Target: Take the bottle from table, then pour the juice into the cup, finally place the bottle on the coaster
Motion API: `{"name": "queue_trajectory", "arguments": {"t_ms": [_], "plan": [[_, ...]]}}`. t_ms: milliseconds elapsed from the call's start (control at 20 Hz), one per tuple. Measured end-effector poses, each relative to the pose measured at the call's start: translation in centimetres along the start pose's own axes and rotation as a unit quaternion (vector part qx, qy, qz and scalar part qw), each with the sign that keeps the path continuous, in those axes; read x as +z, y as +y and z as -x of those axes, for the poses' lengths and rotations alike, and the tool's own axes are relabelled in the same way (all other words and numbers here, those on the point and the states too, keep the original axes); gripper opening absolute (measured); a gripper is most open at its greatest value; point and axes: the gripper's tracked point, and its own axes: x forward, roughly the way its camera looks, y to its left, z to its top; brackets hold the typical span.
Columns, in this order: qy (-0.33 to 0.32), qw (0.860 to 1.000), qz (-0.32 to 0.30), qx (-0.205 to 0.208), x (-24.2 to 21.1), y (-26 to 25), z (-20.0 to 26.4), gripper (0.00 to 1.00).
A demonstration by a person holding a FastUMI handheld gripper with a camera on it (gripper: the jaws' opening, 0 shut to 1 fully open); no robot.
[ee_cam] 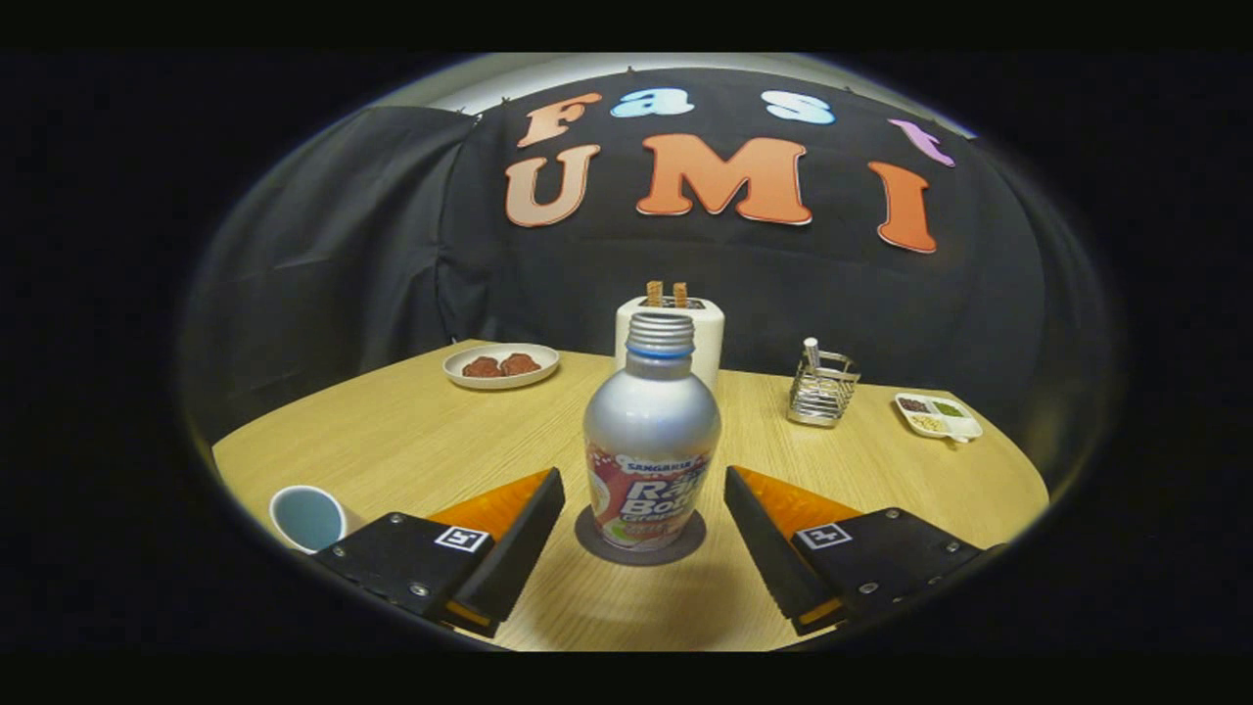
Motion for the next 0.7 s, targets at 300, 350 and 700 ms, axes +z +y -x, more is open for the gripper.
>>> {"name": "queue_trajectory", "arguments": {"t_ms": [300,350,700], "plan": [[-0.033,0.999,-0.027,-0.021,3.0,-1.5,7.2,0.98],[-0.040,0.998,-0.028,-0.026,3.4,-2.0,8.5,0.97],[-0.072,0.995,-0.041,-0.059,4.5,-5.6,16.2,0.97]]}}
